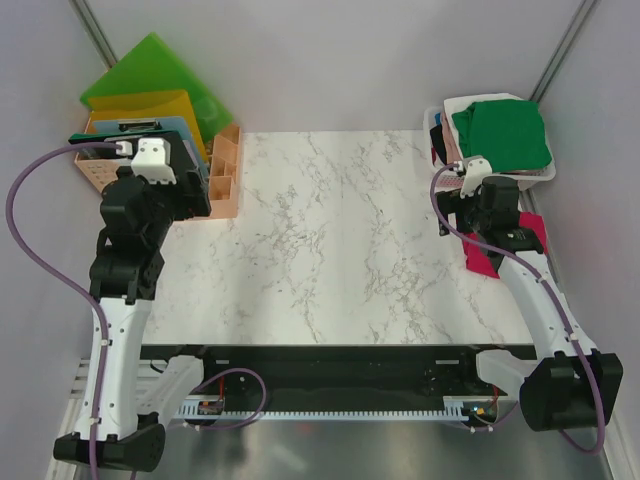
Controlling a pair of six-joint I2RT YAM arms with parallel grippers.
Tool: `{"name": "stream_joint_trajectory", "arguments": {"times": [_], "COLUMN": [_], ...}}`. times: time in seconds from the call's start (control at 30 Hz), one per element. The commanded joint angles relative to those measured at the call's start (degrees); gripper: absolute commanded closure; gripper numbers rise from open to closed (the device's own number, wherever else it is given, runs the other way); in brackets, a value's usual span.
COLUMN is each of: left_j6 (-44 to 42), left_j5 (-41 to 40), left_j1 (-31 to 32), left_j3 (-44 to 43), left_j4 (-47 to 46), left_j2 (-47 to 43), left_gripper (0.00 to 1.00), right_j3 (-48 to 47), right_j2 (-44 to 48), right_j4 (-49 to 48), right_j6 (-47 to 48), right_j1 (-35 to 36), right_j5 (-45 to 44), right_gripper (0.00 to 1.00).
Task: Fold and stack the t-shirts
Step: Grab crumpled tshirt from bin with the right arm
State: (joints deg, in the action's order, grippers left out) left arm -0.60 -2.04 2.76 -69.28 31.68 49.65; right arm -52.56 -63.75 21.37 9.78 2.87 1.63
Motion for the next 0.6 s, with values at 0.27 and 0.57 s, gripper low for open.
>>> {"name": "stream_joint_trajectory", "arguments": {"times": [0.27, 0.57], "left_j6": [-17.51, -23.74], "left_j5": [22.32, 30.08], "left_j1": [0.14, 0.14], "left_j3": [-1.29, -8.25], "left_j4": [3.55, 17.37], "left_j2": [-3.52, 6.52], "left_gripper": [0.00, 0.00], "right_j3": [0.61, 2.28], "right_j2": [4.76, 11.27], "right_j4": [-1.68, 2.88], "right_j6": [2.07, 7.97], "right_j1": [0.03, -0.06], "right_j5": [3.20, 4.61], "right_gripper": [0.02, 0.02]}}
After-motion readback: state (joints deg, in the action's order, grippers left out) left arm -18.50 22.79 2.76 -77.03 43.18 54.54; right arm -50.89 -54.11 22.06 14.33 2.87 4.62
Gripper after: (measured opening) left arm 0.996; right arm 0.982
